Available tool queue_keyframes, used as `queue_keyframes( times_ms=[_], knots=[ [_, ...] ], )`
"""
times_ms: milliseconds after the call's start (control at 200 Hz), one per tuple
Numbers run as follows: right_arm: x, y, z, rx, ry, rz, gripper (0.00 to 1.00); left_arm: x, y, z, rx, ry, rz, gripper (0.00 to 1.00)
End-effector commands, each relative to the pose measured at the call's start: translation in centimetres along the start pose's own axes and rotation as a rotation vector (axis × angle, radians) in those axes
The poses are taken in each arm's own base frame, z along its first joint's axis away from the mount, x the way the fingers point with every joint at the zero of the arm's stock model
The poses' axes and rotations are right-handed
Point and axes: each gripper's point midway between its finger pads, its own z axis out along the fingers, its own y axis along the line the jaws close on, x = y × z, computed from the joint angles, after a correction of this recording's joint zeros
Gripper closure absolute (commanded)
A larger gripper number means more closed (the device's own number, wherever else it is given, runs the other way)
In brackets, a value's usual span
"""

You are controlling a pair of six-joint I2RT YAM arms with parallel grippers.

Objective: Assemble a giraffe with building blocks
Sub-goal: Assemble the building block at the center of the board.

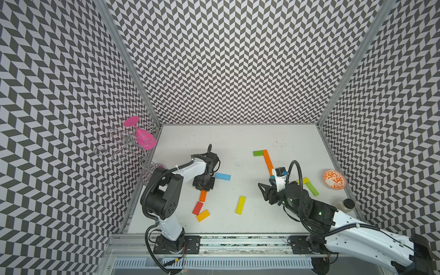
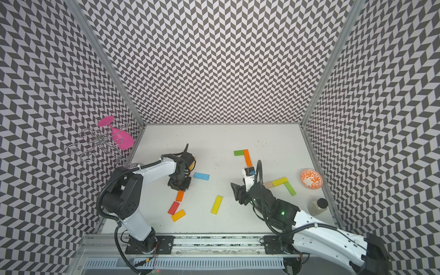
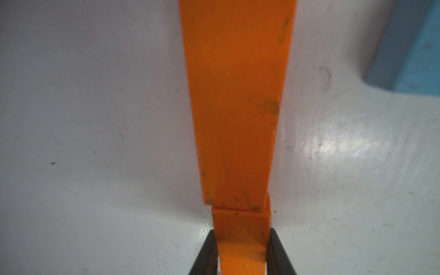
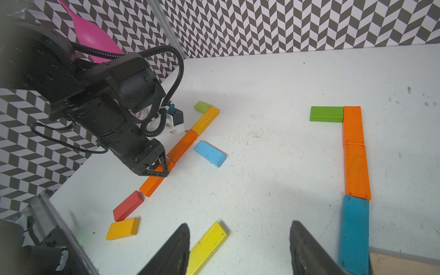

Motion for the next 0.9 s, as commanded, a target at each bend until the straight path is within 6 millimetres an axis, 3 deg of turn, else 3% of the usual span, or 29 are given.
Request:
queue_keyframes(
  times_ms=[0, 175, 331, 501, 591, 746, 896],
  knots=[
    [-2.4, 1.0, -0.4, -0.03, -0.069, 0.036, 0.35, -2.5, 0.3, 0.1, -0.018, -0.077, -0.019, 0.7],
    [-2.4, 1.1, -0.3, -0.036, -0.064, 0.033, 0.35, -2.7, 0.3, 0.0, -0.015, -0.082, -0.02, 0.62],
    [-2.2, 1.1, -0.1, -0.032, -0.055, 0.03, 0.35, -2.6, 0.2, -0.3, -0.004, -0.09, -0.016, 0.49],
    [-2.3, 1.4, 0.3, -0.036, -0.054, 0.02, 0.35, -2.9, -0.1, -2.8, 0.012, -0.142, -0.015, 0.35],
    [-2.5, 2.0, 0.8, -0.05, -0.052, -0.03, 0.35, -3.7, -0.6, -6.3, 0.032, -0.222, -0.013, 0.26],
    [-2.8, 5.1, 2.5, -0.154, -0.023, -0.233, 0.39, -5.4, -0.3, -15.6, 0.074, -0.45, -0.058, 0.23],
    [0.2, 8.5, 6.2, -0.316, 0.126, -0.475, 0.4, -6.0, 2.3, -23.6, 0.094, -0.701, -0.184, 0.23]
  ],
)
